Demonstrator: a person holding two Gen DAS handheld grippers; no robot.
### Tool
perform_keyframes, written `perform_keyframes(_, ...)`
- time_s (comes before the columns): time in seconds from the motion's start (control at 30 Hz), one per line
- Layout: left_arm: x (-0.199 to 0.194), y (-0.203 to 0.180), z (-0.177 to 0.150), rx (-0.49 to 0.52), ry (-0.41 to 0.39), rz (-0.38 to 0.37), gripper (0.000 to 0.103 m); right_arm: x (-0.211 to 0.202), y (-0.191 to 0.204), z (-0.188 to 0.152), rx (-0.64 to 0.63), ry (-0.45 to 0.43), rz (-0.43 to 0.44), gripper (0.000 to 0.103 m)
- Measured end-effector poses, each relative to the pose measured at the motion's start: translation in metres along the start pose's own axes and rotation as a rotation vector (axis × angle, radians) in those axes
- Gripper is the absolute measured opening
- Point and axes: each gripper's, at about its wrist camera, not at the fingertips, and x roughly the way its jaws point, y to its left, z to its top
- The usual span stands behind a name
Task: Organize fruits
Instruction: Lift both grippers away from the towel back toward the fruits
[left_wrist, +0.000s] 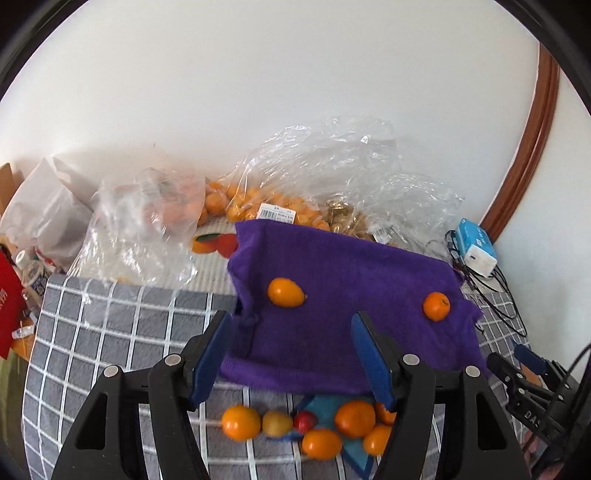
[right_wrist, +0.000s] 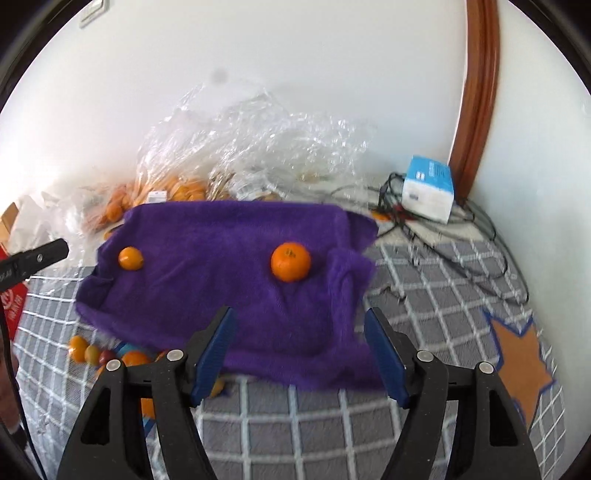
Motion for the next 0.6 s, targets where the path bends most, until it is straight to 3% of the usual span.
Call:
perform_keyframes(0.3, -0.032, 0.027, -0.045, -0.004, -0.003, 0.053, 0.065, -0.018, 0.012, -0.034, 0.001, 0.058, 0.055, 0.073)
perform_keyframes(0.6, -0.023, 0.057, -0.098, -0.05, 0.071, 0.098, 0.065, -0.021, 0.035, -0.068, -0.054, 0.044, 0.062, 0.071)
